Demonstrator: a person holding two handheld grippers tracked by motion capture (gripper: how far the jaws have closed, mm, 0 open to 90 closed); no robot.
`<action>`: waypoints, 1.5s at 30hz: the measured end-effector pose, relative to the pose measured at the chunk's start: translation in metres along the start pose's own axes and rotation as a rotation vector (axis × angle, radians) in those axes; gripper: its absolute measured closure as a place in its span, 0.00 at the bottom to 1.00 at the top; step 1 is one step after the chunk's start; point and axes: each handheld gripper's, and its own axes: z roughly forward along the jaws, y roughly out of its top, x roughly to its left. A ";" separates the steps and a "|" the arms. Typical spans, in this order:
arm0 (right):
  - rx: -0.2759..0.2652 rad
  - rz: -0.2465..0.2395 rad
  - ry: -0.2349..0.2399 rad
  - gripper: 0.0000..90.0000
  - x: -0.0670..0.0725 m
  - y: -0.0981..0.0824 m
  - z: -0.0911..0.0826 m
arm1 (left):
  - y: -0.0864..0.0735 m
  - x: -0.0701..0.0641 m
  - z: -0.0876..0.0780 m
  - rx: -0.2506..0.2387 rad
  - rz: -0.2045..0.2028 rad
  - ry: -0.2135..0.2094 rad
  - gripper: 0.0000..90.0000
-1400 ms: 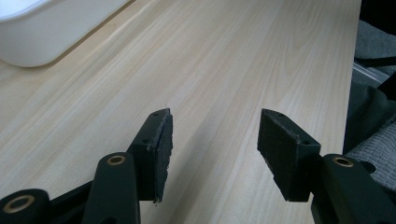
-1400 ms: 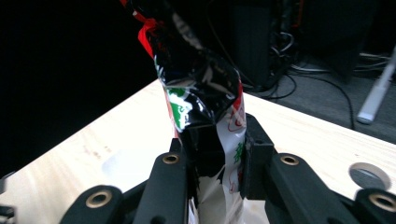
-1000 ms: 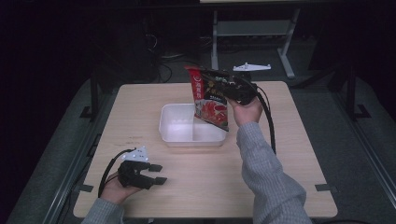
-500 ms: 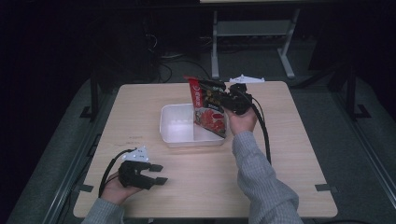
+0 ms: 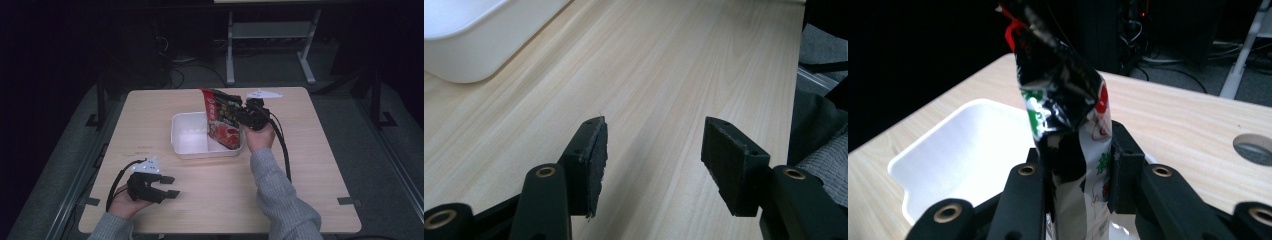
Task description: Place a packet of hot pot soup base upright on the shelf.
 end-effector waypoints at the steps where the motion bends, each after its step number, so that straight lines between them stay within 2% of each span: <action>1: 0.000 0.000 0.000 0.80 0.000 0.000 0.000 | 0.000 0.000 0.000 0.000 0.000 0.000 0.48; 21: 0.025 0.032 0.029 0.79 -0.011 -0.014 -0.012 | 0.000 0.000 0.003 0.023 0.008 0.013 0.46; 45: 0.036 0.038 0.034 0.78 -0.013 -0.020 -0.018 | 0.000 -0.001 0.005 0.041 0.011 0.019 0.44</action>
